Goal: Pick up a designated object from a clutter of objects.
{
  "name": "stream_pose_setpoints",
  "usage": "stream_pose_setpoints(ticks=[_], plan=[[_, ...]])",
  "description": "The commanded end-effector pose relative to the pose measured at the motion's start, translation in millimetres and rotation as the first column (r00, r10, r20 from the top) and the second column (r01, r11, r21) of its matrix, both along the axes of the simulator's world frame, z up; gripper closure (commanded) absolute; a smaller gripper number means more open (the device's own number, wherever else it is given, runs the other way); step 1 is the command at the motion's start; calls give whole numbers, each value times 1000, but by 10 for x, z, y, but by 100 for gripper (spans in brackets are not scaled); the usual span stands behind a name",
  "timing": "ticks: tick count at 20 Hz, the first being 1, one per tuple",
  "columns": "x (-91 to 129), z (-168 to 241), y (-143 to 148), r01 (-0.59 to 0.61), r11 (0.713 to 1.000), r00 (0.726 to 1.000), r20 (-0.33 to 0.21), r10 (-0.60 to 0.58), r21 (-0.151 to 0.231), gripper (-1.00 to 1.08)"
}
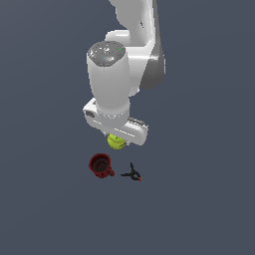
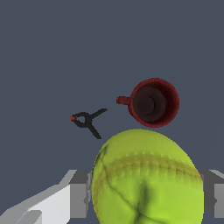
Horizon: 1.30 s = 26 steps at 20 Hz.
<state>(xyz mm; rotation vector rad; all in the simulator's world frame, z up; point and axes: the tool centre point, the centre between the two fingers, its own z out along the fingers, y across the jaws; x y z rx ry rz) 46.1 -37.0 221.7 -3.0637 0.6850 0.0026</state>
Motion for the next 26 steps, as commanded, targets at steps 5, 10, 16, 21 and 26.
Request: stream_pose_setpoints(ticks=[5,10,16,21,26], plan=[[-79,689,-481,0,1000,1000,1,0,1,108],[-125,1202,-842,0,1000,1000,1,0,0,108],[-157,1718,-1203,0,1000,1000,1,0,-1,108],[-164,1995,-1400,-1,1000,1000,1,1,-2,108],[-161,2148,-1507,-1,1000,1000,1,1,-2,108]])
